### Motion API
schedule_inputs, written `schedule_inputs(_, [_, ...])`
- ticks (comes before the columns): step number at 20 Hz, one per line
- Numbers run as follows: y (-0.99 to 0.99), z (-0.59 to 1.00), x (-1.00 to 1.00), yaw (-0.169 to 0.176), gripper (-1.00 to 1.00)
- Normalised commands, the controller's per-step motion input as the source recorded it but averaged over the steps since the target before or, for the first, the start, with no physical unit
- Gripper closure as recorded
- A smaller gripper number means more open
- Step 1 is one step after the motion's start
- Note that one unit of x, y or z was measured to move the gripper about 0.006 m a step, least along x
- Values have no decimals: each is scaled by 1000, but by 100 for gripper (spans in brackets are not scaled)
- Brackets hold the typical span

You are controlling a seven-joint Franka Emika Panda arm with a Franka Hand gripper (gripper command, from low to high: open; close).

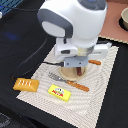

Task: Interact with the objects in diverse but meaningful ways.

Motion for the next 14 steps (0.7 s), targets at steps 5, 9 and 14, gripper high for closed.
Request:
schedule_inputs(5, [284, 639, -1000, 0, 100])
schedule_inputs(9, [75, -15, -1000, 0, 100])
schedule_inputs(14, [-47, -330, -1000, 0, 100])
